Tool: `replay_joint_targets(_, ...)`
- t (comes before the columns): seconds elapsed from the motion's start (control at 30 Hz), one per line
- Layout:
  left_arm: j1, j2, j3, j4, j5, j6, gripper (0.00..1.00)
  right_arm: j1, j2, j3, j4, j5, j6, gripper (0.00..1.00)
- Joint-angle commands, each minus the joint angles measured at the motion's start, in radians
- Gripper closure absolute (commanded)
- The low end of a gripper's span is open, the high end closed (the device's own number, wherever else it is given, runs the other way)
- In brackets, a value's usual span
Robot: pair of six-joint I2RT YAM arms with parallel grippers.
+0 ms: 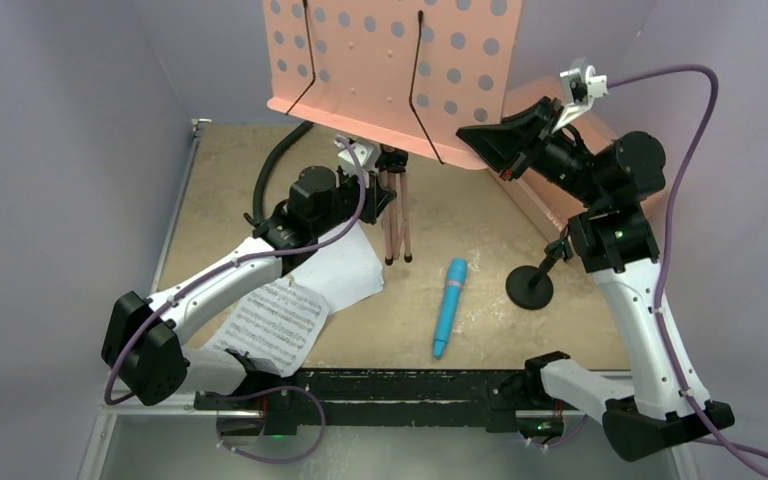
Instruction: Set up the instrument practice props
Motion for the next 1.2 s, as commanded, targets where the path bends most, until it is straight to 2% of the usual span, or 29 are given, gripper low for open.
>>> replay_joint_targets(0.0,0.01,-0.017,0.031,0.243,-0.063,0.086,1.0,0.014,-0.113,-0.033,0.381,-0.073,-0.055,1.0)
replay_joint_targets(0.13,0.011,-0.007,0.021,0.285,-0.096,0.114,1.0,0.015,-0.146,-0.092,0.421,-0.148,-0.124,1.0)
replay_joint_targets(0.3,0.011,0.013,0.008,0.329,-0.096,0.182,1.0,0.015,-0.193,-0.164,0.368,-0.2,-0.259,1.0)
replay_joint_targets(0.47,0.011,0.021,0.0,0.349,-0.158,0.23,1.0,0.014,-0.26,-0.261,0.357,-0.132,-0.287,1.0)
replay_joint_targets(0.9,0.011,0.005,-0.031,0.271,-0.144,0.254,1.0,0.014,-0.279,-0.335,0.271,-0.098,-0.319,1.0)
replay_joint_targets(1.17,0.011,0.017,-0.034,0.234,-0.071,0.26,1.0,0.014,-0.281,-0.358,0.25,-0.058,-0.326,0.85)
